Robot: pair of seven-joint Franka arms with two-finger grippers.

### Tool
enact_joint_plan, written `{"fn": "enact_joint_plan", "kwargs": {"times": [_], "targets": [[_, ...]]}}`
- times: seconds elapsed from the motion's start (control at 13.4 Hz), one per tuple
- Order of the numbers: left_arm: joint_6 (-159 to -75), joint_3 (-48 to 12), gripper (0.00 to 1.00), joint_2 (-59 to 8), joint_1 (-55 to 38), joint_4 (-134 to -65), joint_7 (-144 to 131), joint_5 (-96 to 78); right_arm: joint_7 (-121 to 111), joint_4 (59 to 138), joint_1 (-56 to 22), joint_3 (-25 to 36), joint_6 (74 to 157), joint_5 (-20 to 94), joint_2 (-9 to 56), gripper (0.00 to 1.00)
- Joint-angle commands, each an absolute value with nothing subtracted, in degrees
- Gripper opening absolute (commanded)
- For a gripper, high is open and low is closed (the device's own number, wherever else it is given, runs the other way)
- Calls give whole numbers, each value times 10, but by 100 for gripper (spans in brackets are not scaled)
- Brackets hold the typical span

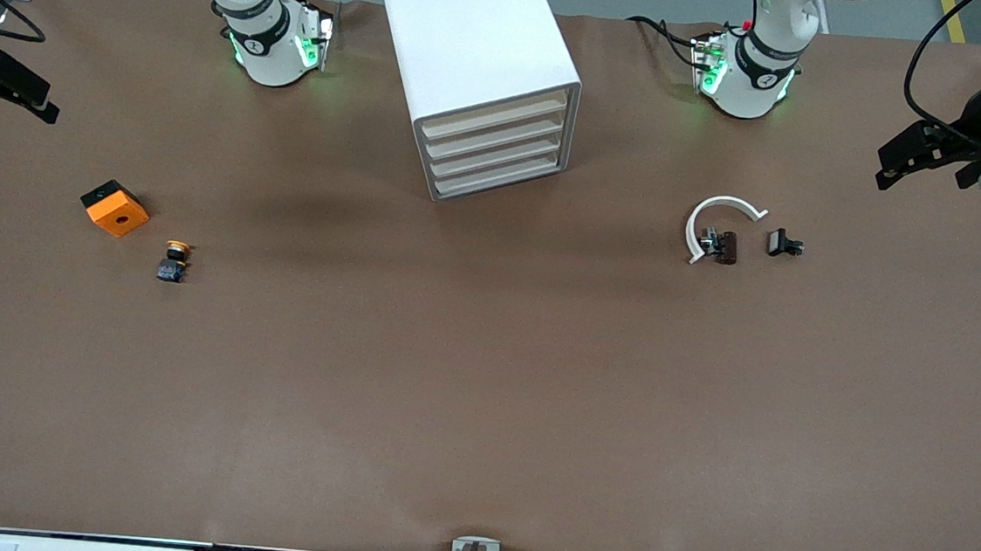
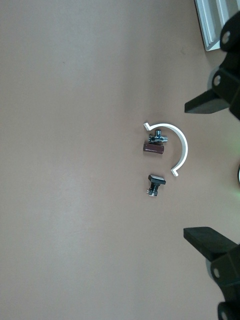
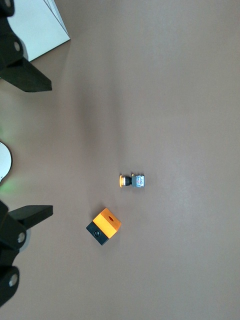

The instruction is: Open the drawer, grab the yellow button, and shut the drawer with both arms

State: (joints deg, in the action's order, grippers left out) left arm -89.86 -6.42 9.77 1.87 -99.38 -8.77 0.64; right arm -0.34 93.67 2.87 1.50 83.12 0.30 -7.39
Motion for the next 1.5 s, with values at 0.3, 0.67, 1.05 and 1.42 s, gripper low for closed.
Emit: {"fn": "enact_joint_plan", "kwargs": {"times": [0.3, 0.67, 1.05, 1.42], "targets": [[-904, -63, 100, 98, 19, -992, -76, 4, -3, 935, 33, 13, 827, 2, -97, 100], [-904, -63, 100, 78, 19, -962, -77, 5, -3, 934, 31, 11, 829, 2, -96, 100], [-898, -62, 100, 75, 19, -956, -79, 4, -3, 934, 28, 10, 828, 2, -95, 100], [-889, -62, 100, 75, 25, -956, -75, 4, -3, 934, 28, 10, 828, 2, -94, 100]]}}
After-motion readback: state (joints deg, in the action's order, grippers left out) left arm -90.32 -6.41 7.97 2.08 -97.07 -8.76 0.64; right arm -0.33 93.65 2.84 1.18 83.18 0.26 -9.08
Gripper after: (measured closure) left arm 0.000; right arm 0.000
